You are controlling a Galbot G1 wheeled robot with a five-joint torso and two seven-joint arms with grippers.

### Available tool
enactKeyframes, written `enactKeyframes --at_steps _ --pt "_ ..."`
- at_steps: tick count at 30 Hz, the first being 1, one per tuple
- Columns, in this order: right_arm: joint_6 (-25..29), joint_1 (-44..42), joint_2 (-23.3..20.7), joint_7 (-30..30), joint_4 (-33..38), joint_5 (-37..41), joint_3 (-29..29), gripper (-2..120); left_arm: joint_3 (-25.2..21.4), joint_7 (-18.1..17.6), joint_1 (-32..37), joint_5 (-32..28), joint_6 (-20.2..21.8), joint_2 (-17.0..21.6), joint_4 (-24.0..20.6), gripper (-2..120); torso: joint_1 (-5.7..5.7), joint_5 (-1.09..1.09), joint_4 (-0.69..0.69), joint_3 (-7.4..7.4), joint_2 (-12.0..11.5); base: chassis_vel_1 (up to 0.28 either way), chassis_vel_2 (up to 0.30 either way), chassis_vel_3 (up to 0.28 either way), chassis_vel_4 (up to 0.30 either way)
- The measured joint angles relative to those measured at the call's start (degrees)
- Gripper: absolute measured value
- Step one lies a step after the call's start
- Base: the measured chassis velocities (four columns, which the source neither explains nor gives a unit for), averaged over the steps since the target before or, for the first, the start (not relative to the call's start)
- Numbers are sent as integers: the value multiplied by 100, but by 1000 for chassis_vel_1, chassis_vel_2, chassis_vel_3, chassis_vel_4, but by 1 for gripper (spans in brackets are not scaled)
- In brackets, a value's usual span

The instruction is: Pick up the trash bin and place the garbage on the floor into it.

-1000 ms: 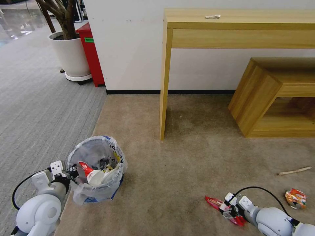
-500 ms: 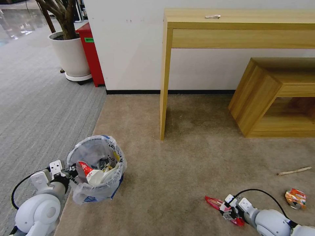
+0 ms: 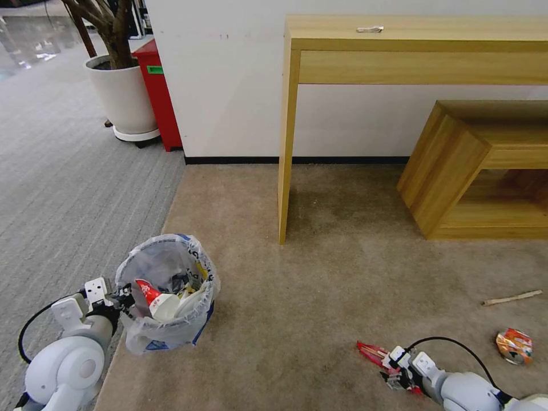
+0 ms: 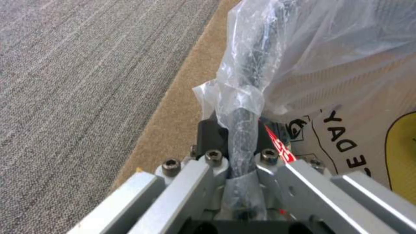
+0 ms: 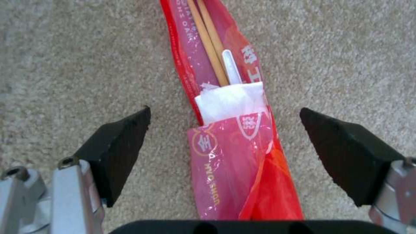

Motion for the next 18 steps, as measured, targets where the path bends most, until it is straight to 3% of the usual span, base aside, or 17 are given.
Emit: enactKeyframes --at_steps 18 --pt "152 -35 164 7 -302 -148 10 86 -51 -13 26 -51 37 3 -48 0 0 1 0 0 0 0 0 0 0"
